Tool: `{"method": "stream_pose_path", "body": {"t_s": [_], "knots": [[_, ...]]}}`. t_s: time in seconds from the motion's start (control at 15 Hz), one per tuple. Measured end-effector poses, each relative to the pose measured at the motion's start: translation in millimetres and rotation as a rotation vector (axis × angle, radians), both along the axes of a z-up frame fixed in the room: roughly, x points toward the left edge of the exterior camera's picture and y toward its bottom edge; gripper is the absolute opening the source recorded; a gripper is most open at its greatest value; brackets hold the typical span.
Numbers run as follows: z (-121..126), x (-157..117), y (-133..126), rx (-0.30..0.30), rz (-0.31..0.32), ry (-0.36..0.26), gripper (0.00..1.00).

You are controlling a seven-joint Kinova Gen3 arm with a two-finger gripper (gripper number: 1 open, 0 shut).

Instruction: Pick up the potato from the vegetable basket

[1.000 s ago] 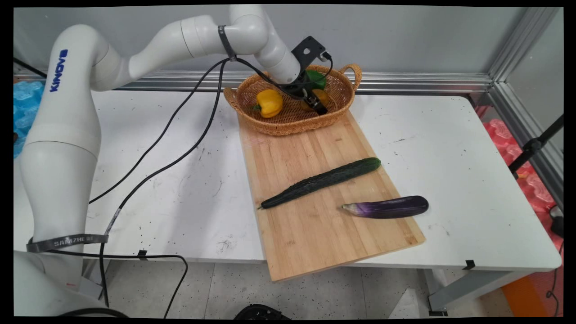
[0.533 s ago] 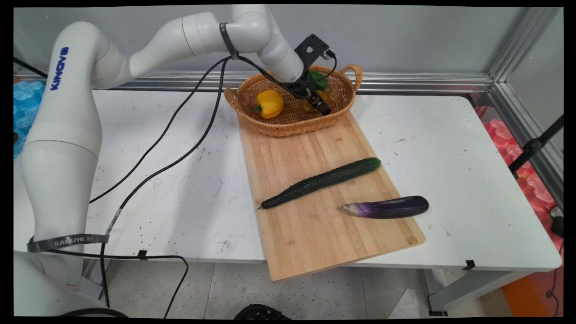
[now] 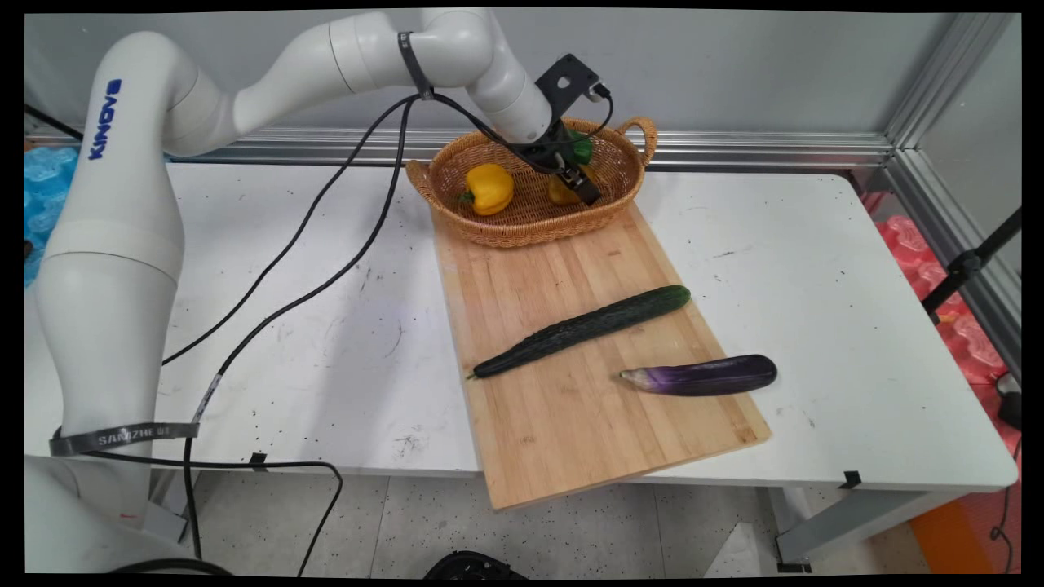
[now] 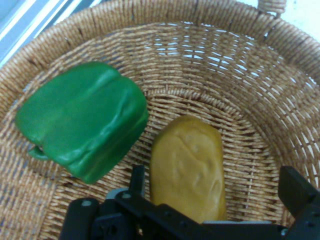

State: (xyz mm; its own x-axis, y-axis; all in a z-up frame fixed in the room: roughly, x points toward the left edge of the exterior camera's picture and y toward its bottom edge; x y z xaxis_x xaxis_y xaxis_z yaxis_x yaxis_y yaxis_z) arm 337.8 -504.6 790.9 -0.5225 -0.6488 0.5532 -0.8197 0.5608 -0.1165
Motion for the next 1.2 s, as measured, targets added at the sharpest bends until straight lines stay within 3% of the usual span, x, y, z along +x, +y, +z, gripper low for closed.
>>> {"method": "stream_pose_path", "body": {"t_s": [1.13,1.2], "knots": [[-8,14,-15,0.011,-0.088,-0.037,1.00],[-8,15,-15,0.013,-0.092,-0.036,0.00]]}}
